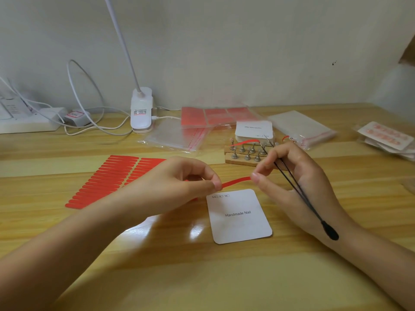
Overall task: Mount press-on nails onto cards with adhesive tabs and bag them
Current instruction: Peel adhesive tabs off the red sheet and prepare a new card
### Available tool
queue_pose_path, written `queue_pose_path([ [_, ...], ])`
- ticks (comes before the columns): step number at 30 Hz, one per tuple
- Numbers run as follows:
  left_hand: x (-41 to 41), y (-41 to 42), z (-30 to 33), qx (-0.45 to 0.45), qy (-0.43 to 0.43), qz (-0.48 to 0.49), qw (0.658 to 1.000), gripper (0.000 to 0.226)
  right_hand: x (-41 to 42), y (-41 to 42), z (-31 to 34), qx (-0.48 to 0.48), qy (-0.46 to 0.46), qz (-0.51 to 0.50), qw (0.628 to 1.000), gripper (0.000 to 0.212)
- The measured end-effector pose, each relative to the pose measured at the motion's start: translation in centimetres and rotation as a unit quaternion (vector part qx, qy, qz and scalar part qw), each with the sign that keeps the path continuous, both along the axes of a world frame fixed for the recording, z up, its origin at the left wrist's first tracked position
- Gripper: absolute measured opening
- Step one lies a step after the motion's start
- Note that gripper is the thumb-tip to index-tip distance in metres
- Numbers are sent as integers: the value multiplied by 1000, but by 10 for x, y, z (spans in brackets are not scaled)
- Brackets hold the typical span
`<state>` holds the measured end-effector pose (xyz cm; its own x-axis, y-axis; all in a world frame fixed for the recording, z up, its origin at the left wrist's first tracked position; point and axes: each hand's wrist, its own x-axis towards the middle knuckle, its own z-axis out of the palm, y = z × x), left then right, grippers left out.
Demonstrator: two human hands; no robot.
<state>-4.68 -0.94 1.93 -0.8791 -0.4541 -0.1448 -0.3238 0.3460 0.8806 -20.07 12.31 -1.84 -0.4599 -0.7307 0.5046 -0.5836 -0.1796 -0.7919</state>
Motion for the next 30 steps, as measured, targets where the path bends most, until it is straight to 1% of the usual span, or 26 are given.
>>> queue_pose_path([
  [6,-1,2,-1,12,6,7,1000,10,-1,0,-2,-4,6,-2,1000,30],
  [9,-1,1,-2,1,1,23,1000,13,-1,0,-3,0,7,-5,1000,30],
  [14,-1,-1,-1,-14,-21,62,998,17,3,3,-3,41,37,-9,998,31],
  [19,-3,2,-5,-50,-29,61,996,23,8,7,-2,67,109,-20,992,33],
  [23,-4,4,-11,-113,-27,47,992,22,6,9,-3,84,162,-29,983,37],
  [30,-7,5,-19,-156,-43,15,987,23,3,9,-7,108,191,-38,975,33],
])
